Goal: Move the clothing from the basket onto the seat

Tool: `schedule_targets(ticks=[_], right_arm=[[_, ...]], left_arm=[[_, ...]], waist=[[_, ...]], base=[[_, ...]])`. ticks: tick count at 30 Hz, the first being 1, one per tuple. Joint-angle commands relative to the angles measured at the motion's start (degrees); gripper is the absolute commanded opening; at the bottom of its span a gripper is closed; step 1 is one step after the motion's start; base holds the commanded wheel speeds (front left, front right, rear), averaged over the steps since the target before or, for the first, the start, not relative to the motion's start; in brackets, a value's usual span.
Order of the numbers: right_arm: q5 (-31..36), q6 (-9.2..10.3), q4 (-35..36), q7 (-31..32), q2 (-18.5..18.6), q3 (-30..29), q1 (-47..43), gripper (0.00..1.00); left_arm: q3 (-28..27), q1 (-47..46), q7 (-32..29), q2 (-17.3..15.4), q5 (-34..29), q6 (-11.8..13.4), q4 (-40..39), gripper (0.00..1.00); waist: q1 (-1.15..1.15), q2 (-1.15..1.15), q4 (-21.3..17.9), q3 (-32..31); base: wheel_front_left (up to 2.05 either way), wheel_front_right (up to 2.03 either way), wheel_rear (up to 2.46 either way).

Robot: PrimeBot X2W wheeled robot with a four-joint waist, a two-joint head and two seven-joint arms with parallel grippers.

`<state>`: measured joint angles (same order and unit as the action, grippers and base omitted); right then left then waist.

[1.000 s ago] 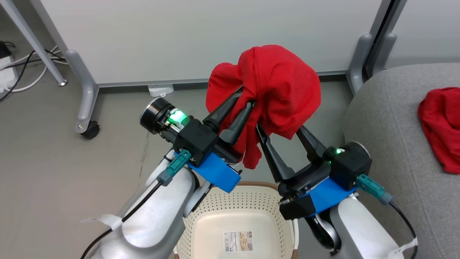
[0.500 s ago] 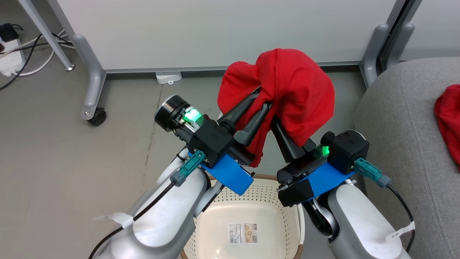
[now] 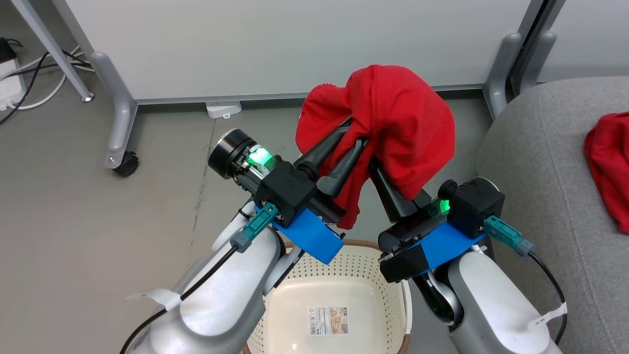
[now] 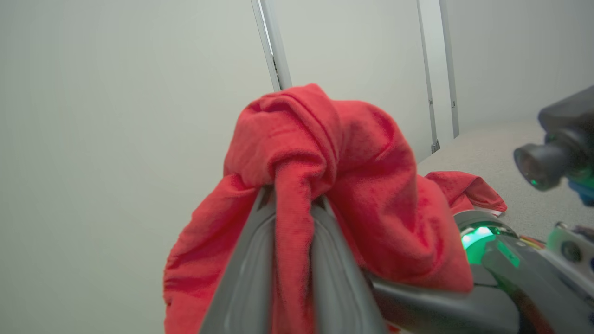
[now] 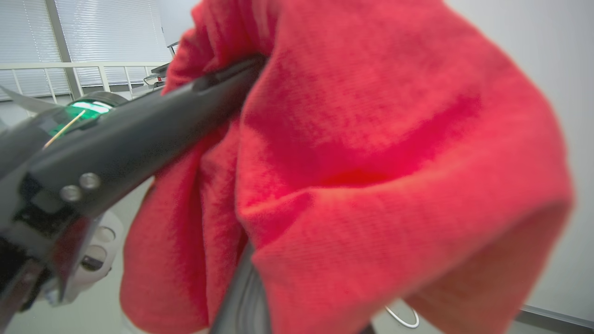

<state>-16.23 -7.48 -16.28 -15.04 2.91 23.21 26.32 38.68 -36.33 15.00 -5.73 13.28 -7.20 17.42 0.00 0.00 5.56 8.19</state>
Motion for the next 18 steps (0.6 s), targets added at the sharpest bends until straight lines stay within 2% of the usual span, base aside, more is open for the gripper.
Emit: schedule_targets(ticks=[1,6,7,8,18], right_arm=[[-0.08,-0.03,0.23,-0.22,-0.03,-0.03,0.29,0.00],[-0.41,-0.03,0.29,-0.21,-0.03,0.08,0.01,0.00],[-0.45,-0.03,0.32,-0.21,-0.03,0.10,-0.10,0.00],[-0.49,-0.03,0.33,-0.21,-0.03,0.11,-0.20,0.00],[-0.57,-0.03,0.27,-0.22,-0.03,-0.06,-0.95,0.00]], left_arm=[[-0.34,-0.25,0.27,-0.04,-0.18,-0.25,0.12,0.00],[-0.39,-0.15,0.27,-0.18,-0.52,-0.30,0.54,0.00],[-0.48,-0.11,0.27,-0.15,-0.55,-0.31,0.56,0.14],[-0.60,-0.14,0.27,-0.13,-0.84,-0.30,0.48,1.00],[-1.62,0.78,0.27,0.29,-2.29,-0.20,0.08,1.00]], waist=[[0.00,0.00,-0.05,-0.03],[0.00,0.00,-0.27,-0.14],[0.00,0.00,-0.31,-0.17],[0.00,0.00,-0.35,-0.21],[0.00,0.00,-0.53,-0.87]], base=[[0.00,0.00,0.00],[0.00,0.00,0.00],[0.00,0.00,0.00],[0.00,0.00,0.00],[0.00,0.00,0.00]])
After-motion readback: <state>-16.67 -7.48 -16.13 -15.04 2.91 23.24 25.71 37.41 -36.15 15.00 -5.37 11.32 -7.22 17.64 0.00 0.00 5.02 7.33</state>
